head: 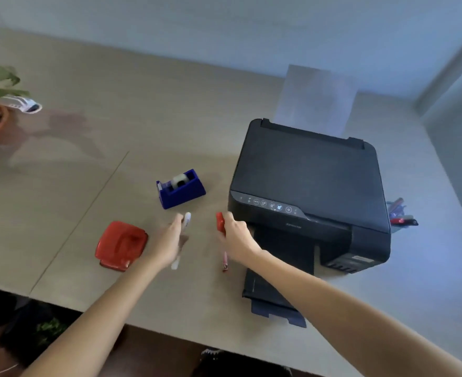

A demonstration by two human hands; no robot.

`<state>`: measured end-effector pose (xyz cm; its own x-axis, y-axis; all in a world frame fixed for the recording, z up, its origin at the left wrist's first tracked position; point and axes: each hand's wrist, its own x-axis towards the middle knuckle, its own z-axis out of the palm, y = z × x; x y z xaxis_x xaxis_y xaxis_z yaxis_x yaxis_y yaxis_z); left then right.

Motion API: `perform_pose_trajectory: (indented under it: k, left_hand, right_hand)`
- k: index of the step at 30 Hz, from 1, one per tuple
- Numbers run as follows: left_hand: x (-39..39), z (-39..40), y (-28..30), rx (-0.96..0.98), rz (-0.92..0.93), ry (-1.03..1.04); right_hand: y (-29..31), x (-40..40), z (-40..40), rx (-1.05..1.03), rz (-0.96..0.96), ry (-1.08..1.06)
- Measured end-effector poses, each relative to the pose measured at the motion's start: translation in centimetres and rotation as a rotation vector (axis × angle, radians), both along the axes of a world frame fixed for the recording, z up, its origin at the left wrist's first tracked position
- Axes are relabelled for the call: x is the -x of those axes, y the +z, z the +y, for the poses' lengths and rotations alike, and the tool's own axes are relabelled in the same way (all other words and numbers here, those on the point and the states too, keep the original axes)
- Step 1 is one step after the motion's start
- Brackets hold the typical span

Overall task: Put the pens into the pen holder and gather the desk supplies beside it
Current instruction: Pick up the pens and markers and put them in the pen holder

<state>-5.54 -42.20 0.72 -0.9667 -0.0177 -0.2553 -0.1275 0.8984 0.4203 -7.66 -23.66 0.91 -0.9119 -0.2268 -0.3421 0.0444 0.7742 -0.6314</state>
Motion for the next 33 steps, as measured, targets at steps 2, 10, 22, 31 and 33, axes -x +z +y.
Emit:
perform_pose_trajectory:
  k: [2, 10, 22, 31, 33]
  left_hand:
    - [1.2, 1.7, 4.0, -0.126, 0.131, -0.009]
    - [5.5, 20.1, 17.1, -0.387, 0.48, -0.365]
    - [10.9, 47.0, 10.8, -0.297, 0.345, -0.553]
    - [13.5, 50.9, 6.3, 0.166, 0.185, -0.68]
    - [13.9, 51.6, 5.9, 0.26, 0.186, -0.723]
  right_hand:
    - [4.5, 0.4, 2.1, 0.131, 0.169, 0.044]
    - [16.7, 1.8, 22.1, 0.297, 0.721, -0.389]
    - [7.7, 0.5, 44.2, 0.213, 0.616, -0.929]
    - [2.2, 3.0, 45.8, 0.093, 0.455, -0.565]
    - [1.1, 3.0, 46.1, 0.055, 0.42, -0.512]
